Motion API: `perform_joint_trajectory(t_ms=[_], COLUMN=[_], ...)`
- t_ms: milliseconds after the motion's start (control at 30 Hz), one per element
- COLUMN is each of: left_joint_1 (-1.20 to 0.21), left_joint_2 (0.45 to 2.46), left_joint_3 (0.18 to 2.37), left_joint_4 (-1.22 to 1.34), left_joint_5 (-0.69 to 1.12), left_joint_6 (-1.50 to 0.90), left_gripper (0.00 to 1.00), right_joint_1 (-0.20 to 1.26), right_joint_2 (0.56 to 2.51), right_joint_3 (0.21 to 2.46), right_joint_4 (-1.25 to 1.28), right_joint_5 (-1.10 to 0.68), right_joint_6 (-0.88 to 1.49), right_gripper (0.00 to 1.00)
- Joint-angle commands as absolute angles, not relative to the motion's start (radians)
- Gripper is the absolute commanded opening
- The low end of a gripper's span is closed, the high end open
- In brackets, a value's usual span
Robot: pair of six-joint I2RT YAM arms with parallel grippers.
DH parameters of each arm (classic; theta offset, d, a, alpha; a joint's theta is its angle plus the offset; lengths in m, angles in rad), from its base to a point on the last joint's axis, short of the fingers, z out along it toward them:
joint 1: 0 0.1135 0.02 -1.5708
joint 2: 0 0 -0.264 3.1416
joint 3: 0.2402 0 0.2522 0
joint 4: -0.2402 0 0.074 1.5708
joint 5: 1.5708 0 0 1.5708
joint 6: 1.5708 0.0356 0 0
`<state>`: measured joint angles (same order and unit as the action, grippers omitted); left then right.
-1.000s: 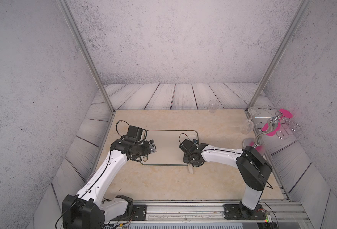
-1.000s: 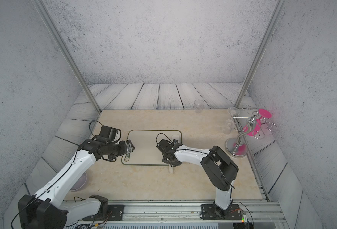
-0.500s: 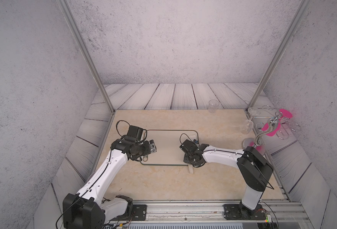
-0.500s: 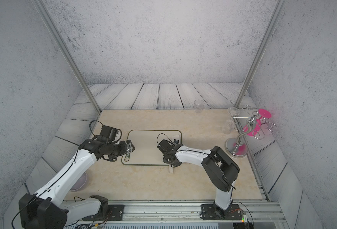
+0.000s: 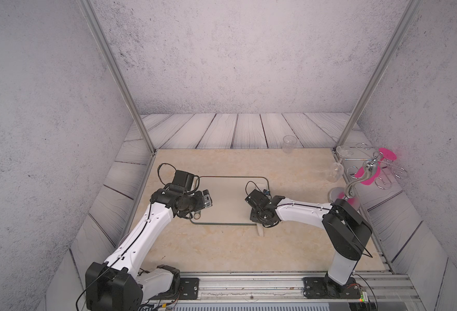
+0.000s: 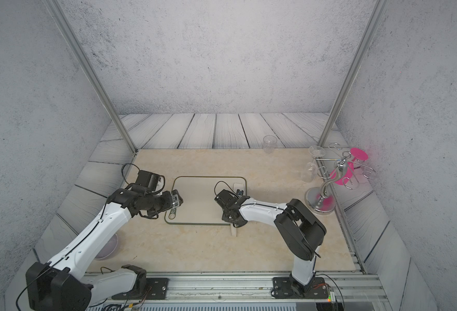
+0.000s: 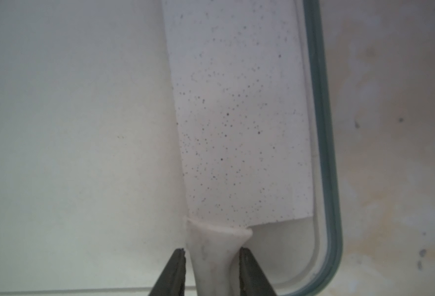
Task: Align the knife with the edge of the cutting board
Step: Place the knife at the edge of the cutting board.
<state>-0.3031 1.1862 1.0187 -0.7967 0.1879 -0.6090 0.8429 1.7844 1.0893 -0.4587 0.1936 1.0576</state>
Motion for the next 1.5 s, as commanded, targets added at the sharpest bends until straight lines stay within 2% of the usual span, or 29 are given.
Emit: perform_joint_trajectory(t_ms=[0, 167, 400, 767, 867, 1167, 1267, 1367, 1467], left_joint_1=[-0.299, -0.299, -0.299, -0.299, -0.299, -0.299, -0.299, -0.299, -0.298], left_joint_2=[1.195, 1.195, 1.196, 1.201, 1.203, 1.213, 1.208, 1.198, 1.193], left_joint_3=[1.04, 1.04, 1.04, 1.042, 1.044, 1.075, 1.084, 1.089, 1.103], left_joint_4=[-0.795, -0.796, -0.797, -0.795, -0.795, -0.798, -0.806, -0.804, -0.798], left_joint_5=[0.189, 0.189, 0.189, 0.189, 0.188, 0.167, 0.108, 0.027, -0.064], left_joint_6=[-0.6, -0.6, -0.6, -0.6, -0.598, -0.593, -0.593, -0.594, -0.586], left_gripper=[1.0, 1.0, 1.0, 1.0, 1.0, 1.0, 1.0, 1.0, 1.0], right_joint_1=[0.839, 0.838, 0.834, 0.822, 0.823, 0.824, 0.822, 0.816, 0.786], right_joint_2=[1.787, 1.786, 1.787, 1.793, 1.793, 1.686, 1.617, 1.533, 1.438], right_joint_3=[1.08, 1.078, 1.076, 1.08, 1.084, 1.08, 1.084, 1.079, 1.028], right_joint_4=[-0.498, -0.498, -0.497, -0.495, -0.499, -0.55, -0.588, -0.626, -0.569], right_joint_5=[0.215, 0.216, 0.226, 0.217, 0.218, 0.267, 0.335, 0.436, 0.53], right_joint_6=[1.055, 1.057, 1.051, 1.045, 1.043, 1.009, 0.964, 0.914, 0.831], right_gripper=[0.46, 0.46, 0.38, 0.37, 0.42, 0.74, 0.82, 0.94, 0.99])
